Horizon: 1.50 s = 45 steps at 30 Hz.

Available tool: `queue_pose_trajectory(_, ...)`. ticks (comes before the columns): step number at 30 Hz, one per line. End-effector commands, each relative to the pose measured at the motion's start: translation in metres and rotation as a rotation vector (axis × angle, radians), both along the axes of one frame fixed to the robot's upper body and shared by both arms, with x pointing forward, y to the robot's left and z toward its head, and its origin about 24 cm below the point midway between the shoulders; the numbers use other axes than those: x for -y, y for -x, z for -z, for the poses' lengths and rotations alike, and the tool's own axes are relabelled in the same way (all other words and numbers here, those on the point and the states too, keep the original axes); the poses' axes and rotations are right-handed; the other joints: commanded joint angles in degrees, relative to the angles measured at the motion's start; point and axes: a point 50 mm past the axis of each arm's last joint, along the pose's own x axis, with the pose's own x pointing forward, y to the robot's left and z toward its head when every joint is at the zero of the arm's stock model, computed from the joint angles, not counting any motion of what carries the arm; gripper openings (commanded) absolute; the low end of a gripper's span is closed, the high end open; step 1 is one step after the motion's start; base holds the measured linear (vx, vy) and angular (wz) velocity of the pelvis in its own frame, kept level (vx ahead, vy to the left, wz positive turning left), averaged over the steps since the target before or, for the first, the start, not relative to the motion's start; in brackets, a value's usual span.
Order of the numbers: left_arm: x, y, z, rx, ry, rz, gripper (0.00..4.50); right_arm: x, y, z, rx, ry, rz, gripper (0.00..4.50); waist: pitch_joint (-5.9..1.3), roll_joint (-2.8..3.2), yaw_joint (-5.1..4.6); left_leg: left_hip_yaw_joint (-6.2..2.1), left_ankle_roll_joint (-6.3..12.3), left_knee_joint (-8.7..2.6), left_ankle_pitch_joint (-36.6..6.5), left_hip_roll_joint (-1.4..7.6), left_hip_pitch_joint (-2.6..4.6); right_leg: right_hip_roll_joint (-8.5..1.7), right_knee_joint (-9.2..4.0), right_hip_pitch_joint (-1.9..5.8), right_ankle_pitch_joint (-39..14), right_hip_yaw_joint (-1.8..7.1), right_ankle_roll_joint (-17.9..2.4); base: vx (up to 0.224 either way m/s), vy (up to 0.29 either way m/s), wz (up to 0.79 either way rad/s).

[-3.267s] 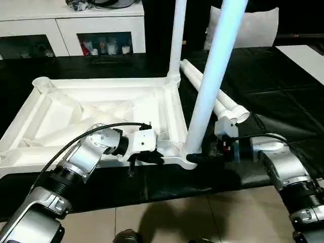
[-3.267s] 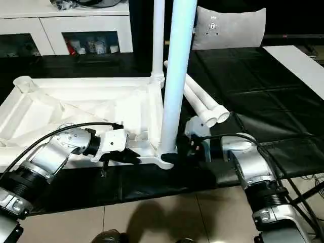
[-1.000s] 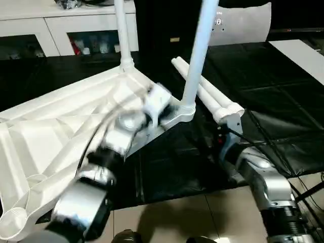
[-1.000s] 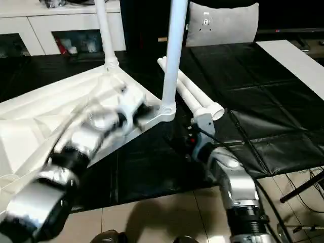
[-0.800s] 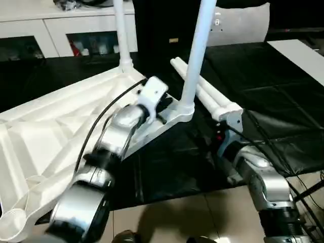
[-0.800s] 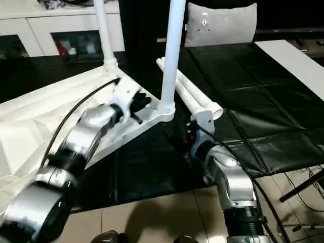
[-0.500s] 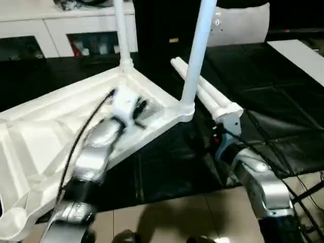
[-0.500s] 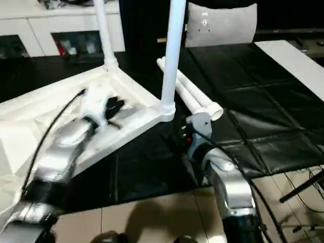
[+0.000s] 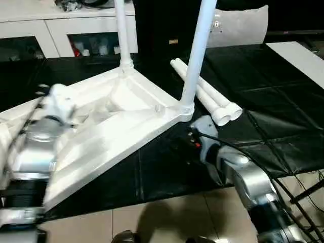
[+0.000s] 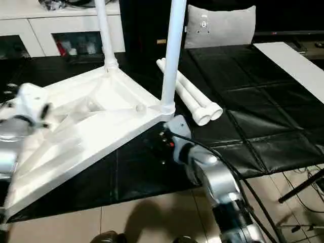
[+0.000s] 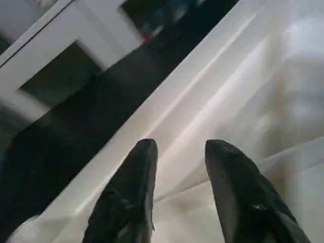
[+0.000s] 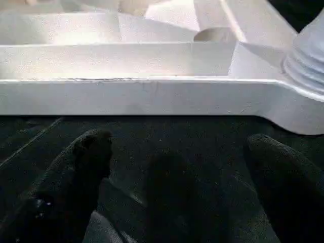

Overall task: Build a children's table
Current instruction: Rotate table base

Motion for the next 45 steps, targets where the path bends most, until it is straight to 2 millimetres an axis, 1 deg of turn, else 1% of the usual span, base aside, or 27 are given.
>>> queue_pose_trajectory(1,-0.011,0.005,0.002,-0.057,-0.024,-0.032,1.78,-0.003,-0.005,0.000,-0.006,0.008,-0.004,4.50,-4.25,0.71,-0.11,-2.29,-2.48,-4.72,-19.59,3.02,2.04,-3.74,-4.53,1.65,-17.90,2.73,-7.90,0.000,0.000,0.00)
queue_pose_trajectory(2,-0.015,0.007,0.004,-0.090,-0.026,-0.038,1.78,-0.005,-0.009,0.000,-0.004,0.005,-0.001,4.50,-4.29,0.83,-0.10,-2.25,-2.54,-4.64,-19.21,3.01,2.12,-3.83,-4.32,1.64,-16.68,2.81,-8.77,0.000,0.000,0.00)
queue_pose_trajectory(3,-0.018,0.009,0.007,-0.123,-0.032,-0.041,1.78,-0.007,-0.012,-0.001,-0.003,0.000,0.000,4.50,-4.31,0.82,-0.19,-2.24,-2.40,-4.68,-18.46,2.94,1.81,-3.75,-4.11,1.93,-15.49,2.79,-9.27,0.000,0.000,0.00)
queue_pose_trajectory(4,-0.018,0.009,0.007,-0.123,-0.032,-0.041,1.78,-0.007,-0.012,-0.001,-0.003,0.000,0.000,4.50,-4.35,0.85,-0.06,-2.20,-2.40,-4.63,-18.42,3.02,2.00,-3.82,-4.16,1.78,-15.21,2.81,-9.43,0.000,0.000,0.00)
queue_pose_trajectory(5,-0.024,0.013,0.011,-0.183,-0.054,-0.042,1.78,-0.011,-0.016,-0.002,-0.006,-0.012,-0.006,4.50,-4.41,1.08,-0.03,-2.21,-2.46,-4.58,-18.10,3.02,1.98,-3.88,-4.00,1.81,-14.32,2.82,-9.91,0.000,0.000,0.00)
queue_pose_trajectory(6,-0.027,0.015,0.012,-0.204,-0.062,-0.047,1.78,-0.013,-0.018,-0.001,-0.011,-0.015,-0.011,4.50,-4.37,1.01,-0.19,-2.18,-2.43,-4.65,-18.05,2.98,1.79,-3.81,-3.90,1.98,-13.94,2.82,-10.12,0.000,0.000,0.00)
queue_pose_trajectory(7,-0.030,0.017,0.014,-0.244,-0.070,-0.044,1.78,-0.017,-0.021,0.001,-0.025,-0.007,-0.024,4.50,-4.42,1.18,-0.05,-2.23,-2.62,-4.63,-18.22,3.02,1.99,-3.90,-3.86,1.88,-13.89,2.79,-10.27,0.000,0.000,0.00)
queue_pose_trajectory(10,-0.026,0.021,0.020,-0.307,-0.027,-0.005,1.78,-0.022,-0.024,0.004,-0.041,0.008,-0.044,4.50,-4.31,1.26,-0.08,-2.15,-3.13,-4.64,-19.39,3.11,2.21,-3.95,-3.96,1.74,-14.06,2.85,-11.09,0.000,0.000,0.00)
queue_pose_trajectory(11,-0.025,0.021,0.021,-0.321,-0.013,0.009,1.78,-0.023,-0.024,0.005,-0.046,0.005,-0.045,4.50,-4.30,1.06,-0.10,-2.13,-3.15,-4.65,-19.54,3.13,2.17,-4.03,-3.96,1.81,-14.19,2.89,-11.24,0.000,0.000,0.00)
queue_pose_trajectory(13,-0.017,0.025,0.029,-0.406,0.022,0.088,1.78,-0.026,-0.027,0.008,-0.072,0.005,-0.032,4.50,-4.23,1.22,-0.06,-2.33,-3.44,-4.86,-20.66,3.17,2.11,-4.08,-3.93,1.86,-15.76,2.83,-11.15,0.000,0.000,0.00)
queue_pose_trajectory(15,-0.012,0.027,0.032,-0.437,0.039,0.128,1.78,-0.028,-0.028,0.010,-0.081,0.015,-0.032,4.50,-4.22,1.27,-0.02,-2.40,-3.76,-4.88,-21.32,3.29,2.30,-4.21,-4.02,1.71,-16.33,2.88,-11.21,0.000,0.000,0.00)
queue_pose_trajectory(16,0.000,0.029,0.037,-0.489,0.082,0.234,1.78,-0.030,-0.030,0.016,-0.098,0.032,-0.030,4.50,-4.16,1.17,-0.07,-2.40,-3.84,-4.89,-21.63,3.25,2.24,-4.33,-4.11,1.69,-17.00,2.90,-11.33,0.000,0.000,0.00)
queue_pose_trajectory(17,0.003,0.030,0.038,-0.500,0.092,0.258,1.78,-0.030,-0.030,0.016,-0.100,0.034,-0.029,4.50,-4.18,1.22,-0.17,-2.37,-3.96,-4.91,-22.00,3.29,2.20,-4.33,-4.11,1.76,-17.16,2.92,-11.46,0.000,0.000,0.00)
queue_pose_trajectory(19,0.008,0.031,0.040,-0.520,0.110,0.307,1.78,-0.031,-0.031,0.018,-0.102,0.036,-0.029,4.50,-3.96,1.28,-0.09,-2.34,-4.22,-5.01,-23.30,3.26,2.46,-4.22,-4.28,1.59,-18.62,2.94,-10.99,0.000,0.000,0.00)
queue_pose_trajectory(20,0.015,0.033,0.042,-0.542,0.139,0.363,1.78,-0.033,-0.032,0.019,-0.099,0.035,-0.028,4.50,-3.99,1.47,-0.01,-2.38,-4.35,-4.97,-23.55,3.31,2.60,-4.38,-4.32,1.49,-18.78,2.99,-10.98,0.000,0.000,0.00)
queue_pose_trajectory(21,0.021,0.034,0.043,-0.553,0.150,0.414,1.78,-0.034,-0.033,0.019,-0.095,0.031,-0.026,4.50,-3.96,1.43,-0.14,-2.49,-4.56,-5.10,-23.54,3.32,2.35,-4.29,-4.17,1.72,-18.81,2.93,-11.01,0.000,0.000,0.00)
queue_pose_trajectory(22,0.030,0.037,0.043,-0.572,0.179,0.498,1.78,-0.036,-0.034,0.018,-0.086,0.024,-0.024,4.50,-3.86,1.37,-0.20,-2.47,-4.63,-5.13,-24.35,3.30,2.48,-4.33,-4.34,1.63,-19.45,2.97,-10.81,0.000,0.000,0.00)
queue_pose_trajectory(24,0.037,0.040,0.043,-0.589,0.206,0.567,1.78,-0.037,-0.035,0.018,-0.078,0.017,-0.022,4.50,-3.78,1.29,-0.37,-2.52,-4.85,-5.29,-25.22,3.30,2.40,-4.26,-4.26,1.75,-20.16,2.95,-10.99,0.000,0.000,0.00)
queue_pose_trajectory(26,0.051,0.046,0.042,-0.616,0.210,0.740,1.78,-0.041,-0.037,0.015,-0.070,0.001,-0.031,4.50,-3.76,1.37,-0.33,-2.59,-4.82,-5.18,-26.47,3.28,2.67,-4.49,-4.57,1.57,-21.97,3.06,-10.75,0.000,0.000,0.00)
queue_pose_trajectory(29,0.060,0.050,0.041,-0.636,0.207,0.861,1.78,-0.044,-0.038,0.013,-0.061,0.000,-0.051,4.50,-3.68,1.39,-0.43,-2.55,-5.05,-5.30,-27.43,3.29,2.88,-4.33,-4.60,1.46,-23.13,3.09,-10.42,0.000,0.000,0.00)
queue_pose_trajectory(31,0.066,0.049,0.040,-0.633,0.222,0.902,1.78,-0.045,-0.040,0.012,-0.054,-0.003,-0.057,4.50,-3.67,1.48,-0.68,-2.58,-5.31,-5.36,-27.55,3.24,2.74,-4.27,-4.48,1.63,-22.86,3.03,-10.64,0.000,0.000,0.00)
queue_pose_trajectory(32,0.075,0.047,0.038,-0.621,0.255,0.948,1.78,-0.046,-0.041,0.009,-0.040,-0.002,-0.066,4.50,-3.69,1.51,-0.70,-2.48,-5.43,-5.33,-27.60,3.27,2.88,-4.28,-4.47,1.57,-22.56,3.08,-10.64,0.000,0.000,0.00)
queue_pose_trajectory(39,0.101,0.030,0.033,-0.537,0.312,1.050,1.78,-0.046,-0.047,0.003,-0.003,0.000,-0.070,4.50,-3.90,1.25,-1.51,-2.19,-4.64,-5.03,-24.53,3.08,2.60,-4.18,-4.24,2.03,-19.85,3.10,-11.80,0.000,0.000,0.00)
queue_pose_trajectory(41,0.111,0.023,0.032,-0.504,0.329,1.075,1.78,-0.044,-0.050,0.001,0.009,0.002,-0.061,4.50,-4.07,1.24,-1.58,-2.14,-4.33,-4.96,-23.03,3.05,2.55,-4.05,-4.02,2.17,-17.99,3.04,-12.32,0.000,0.000,0.00)
queue_pose_trajectory(42,0.114,0.020,0.032,-0.496,0.332,1.085,1.78,-0.042,-0.052,0.000,0.016,0.003,-0.055,4.50,-4.12,1.44,-1.61,-2.02,-4.15,-4.91,-22.41,3.04,2.54,-3.93,-3.96,2.18,-16.76,3.02,-12.66,0.000,0.000,0.00)
queue_pose_trajectory(44,0.120,0.014,0.033,-0.477,0.341,1.079,1.78,-0.039,-0.054,-0.002,0.027,0.004,-0.047,4.50,-4.30,1.34,-1.36,-1.85,-3.82,-4.65,-21.22,3.04,2.62,-4.06,-3.90,2.27,-15.19,3.03,-13.23,0.000,0.000,0.00)
queue_pose_trajectory(45,0.121,0.010,0.033,-0.465,0.341,1.062,1.78,-0.038,-0.055,-0.003,0.033,0.004,-0.042,4.50,-4.25,1.26,-1.35,-1.85,-3.39,-4.73,-20.14,3.03,2.21,-3.98,-3.73,2.54,-14.23,2.99,-13.23,0.000,0.000,0.00)
